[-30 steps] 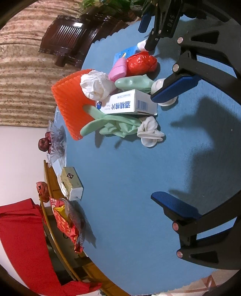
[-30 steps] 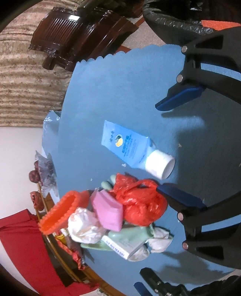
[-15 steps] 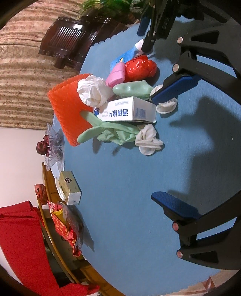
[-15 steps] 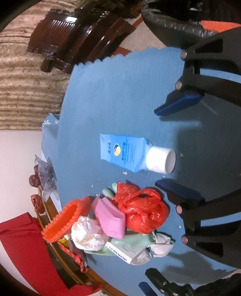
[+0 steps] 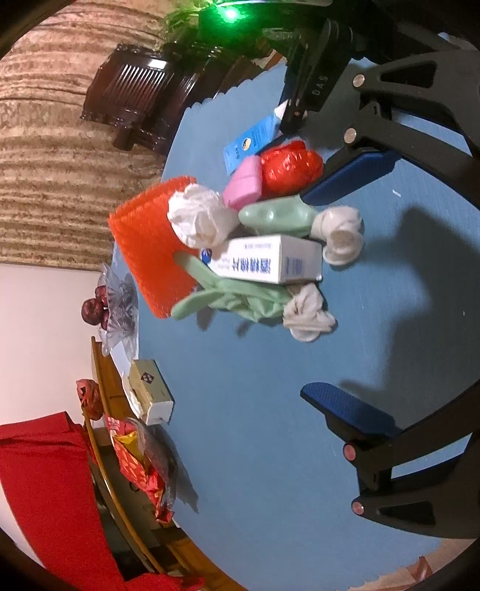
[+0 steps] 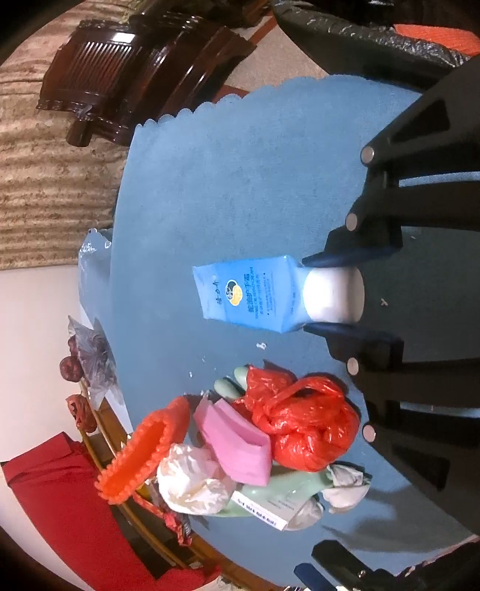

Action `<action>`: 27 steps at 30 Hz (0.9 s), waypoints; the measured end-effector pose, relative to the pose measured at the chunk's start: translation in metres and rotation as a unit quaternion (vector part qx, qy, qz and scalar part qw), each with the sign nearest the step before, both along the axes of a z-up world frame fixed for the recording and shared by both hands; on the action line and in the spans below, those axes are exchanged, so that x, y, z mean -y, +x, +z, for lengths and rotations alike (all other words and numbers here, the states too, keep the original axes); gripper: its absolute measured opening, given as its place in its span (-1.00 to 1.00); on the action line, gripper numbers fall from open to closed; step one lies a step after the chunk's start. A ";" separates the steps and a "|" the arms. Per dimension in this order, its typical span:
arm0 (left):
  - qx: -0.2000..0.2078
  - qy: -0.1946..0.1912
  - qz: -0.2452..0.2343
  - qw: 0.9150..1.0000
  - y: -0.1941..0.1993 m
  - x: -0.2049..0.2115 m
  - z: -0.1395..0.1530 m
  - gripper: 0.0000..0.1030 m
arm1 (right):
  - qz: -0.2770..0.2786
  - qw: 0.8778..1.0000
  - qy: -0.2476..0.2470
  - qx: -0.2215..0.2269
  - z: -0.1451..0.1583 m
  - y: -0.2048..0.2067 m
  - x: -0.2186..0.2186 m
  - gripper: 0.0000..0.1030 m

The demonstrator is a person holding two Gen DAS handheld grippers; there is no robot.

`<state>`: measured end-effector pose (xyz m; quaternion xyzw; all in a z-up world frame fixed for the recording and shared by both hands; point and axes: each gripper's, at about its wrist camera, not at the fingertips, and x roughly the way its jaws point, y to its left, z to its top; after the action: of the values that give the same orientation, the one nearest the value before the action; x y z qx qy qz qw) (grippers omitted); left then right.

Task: Collect trash
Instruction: 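Grasp the blue hand cream tube by its white cap with the right tool, then grasp the white tissue ball from the pile with the left tool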

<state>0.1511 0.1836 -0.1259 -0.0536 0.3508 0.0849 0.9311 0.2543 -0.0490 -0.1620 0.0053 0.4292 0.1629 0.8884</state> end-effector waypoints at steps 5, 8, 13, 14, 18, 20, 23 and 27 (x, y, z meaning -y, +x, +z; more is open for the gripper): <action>0.012 -0.001 -0.002 1.000 0.008 0.007 0.008 0.82 | -0.005 1.000 0.003 0.014 0.009 -0.003 0.008 -0.44; 0.023 -0.003 -0.007 1.000 0.017 0.013 0.015 0.79 | -0.008 1.000 0.008 0.020 0.017 0.002 0.012 -0.44; 0.034 -0.005 -0.021 0.999 0.040 0.024 0.024 0.57 | -0.003 0.999 0.008 0.034 0.031 0.009 0.014 -0.44; 0.036 -0.003 -0.022 0.999 0.045 0.026 0.025 0.53 | -0.001 0.999 0.008 0.036 0.033 0.010 0.014 -0.44; 0.040 0.003 -0.028 0.999 0.063 0.034 0.027 0.46 | -0.003 0.999 0.013 0.037 0.037 0.016 0.017 -0.44; 0.040 0.007 -0.030 0.999 0.072 0.036 0.026 0.39 | -0.003 0.999 0.017 0.037 0.039 0.017 0.018 -0.44; 0.033 0.013 -0.035 0.999 0.084 0.039 0.022 0.23 | -0.002 0.999 0.021 0.038 0.040 0.018 0.019 -0.44; 0.025 0.012 -0.044 0.999 0.092 0.039 0.017 -0.19 | -0.001 0.999 0.025 0.037 0.040 0.016 0.021 -0.44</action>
<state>0.2429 0.1446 -0.1085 -0.0289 0.3284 0.0466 0.9430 0.2707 -0.0695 -0.1215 0.0215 0.3915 0.1725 0.9036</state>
